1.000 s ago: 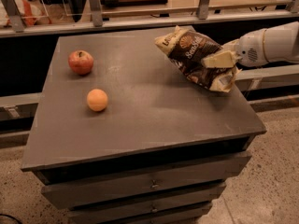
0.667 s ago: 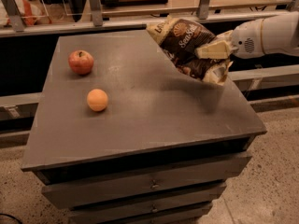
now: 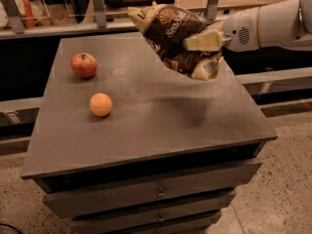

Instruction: Move brown chip bag near orange

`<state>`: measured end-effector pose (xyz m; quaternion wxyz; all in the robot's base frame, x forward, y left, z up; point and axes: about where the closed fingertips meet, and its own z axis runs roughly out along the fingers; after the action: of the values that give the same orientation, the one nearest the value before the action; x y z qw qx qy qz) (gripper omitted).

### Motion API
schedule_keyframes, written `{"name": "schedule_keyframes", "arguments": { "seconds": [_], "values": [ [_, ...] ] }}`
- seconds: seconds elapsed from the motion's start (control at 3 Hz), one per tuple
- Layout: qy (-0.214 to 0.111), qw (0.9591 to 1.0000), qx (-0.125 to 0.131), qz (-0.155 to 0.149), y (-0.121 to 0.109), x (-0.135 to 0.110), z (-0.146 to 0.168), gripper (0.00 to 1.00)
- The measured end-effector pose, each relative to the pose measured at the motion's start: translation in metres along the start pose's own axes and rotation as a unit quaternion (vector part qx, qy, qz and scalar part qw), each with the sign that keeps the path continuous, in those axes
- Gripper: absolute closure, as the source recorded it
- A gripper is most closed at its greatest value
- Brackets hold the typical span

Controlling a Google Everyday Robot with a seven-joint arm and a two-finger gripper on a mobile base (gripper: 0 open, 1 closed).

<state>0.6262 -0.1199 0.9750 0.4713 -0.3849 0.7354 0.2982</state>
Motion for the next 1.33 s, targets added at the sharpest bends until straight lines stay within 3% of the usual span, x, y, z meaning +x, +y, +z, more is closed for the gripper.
{"name": "schedule_keyframes", "arguments": {
  "seconds": [0.33, 0.67, 1.33],
  "values": [
    [0.0, 1.0, 0.0, 0.0, 0.0, 0.0, 0.0, 1.0],
    [0.008, 0.9995, -0.03, 0.006, 0.014, 0.002, 0.013, 1.0],
    [-0.007, 0.9966, -0.079, 0.021, 0.042, 0.003, 0.053, 1.0]
  ]
}}
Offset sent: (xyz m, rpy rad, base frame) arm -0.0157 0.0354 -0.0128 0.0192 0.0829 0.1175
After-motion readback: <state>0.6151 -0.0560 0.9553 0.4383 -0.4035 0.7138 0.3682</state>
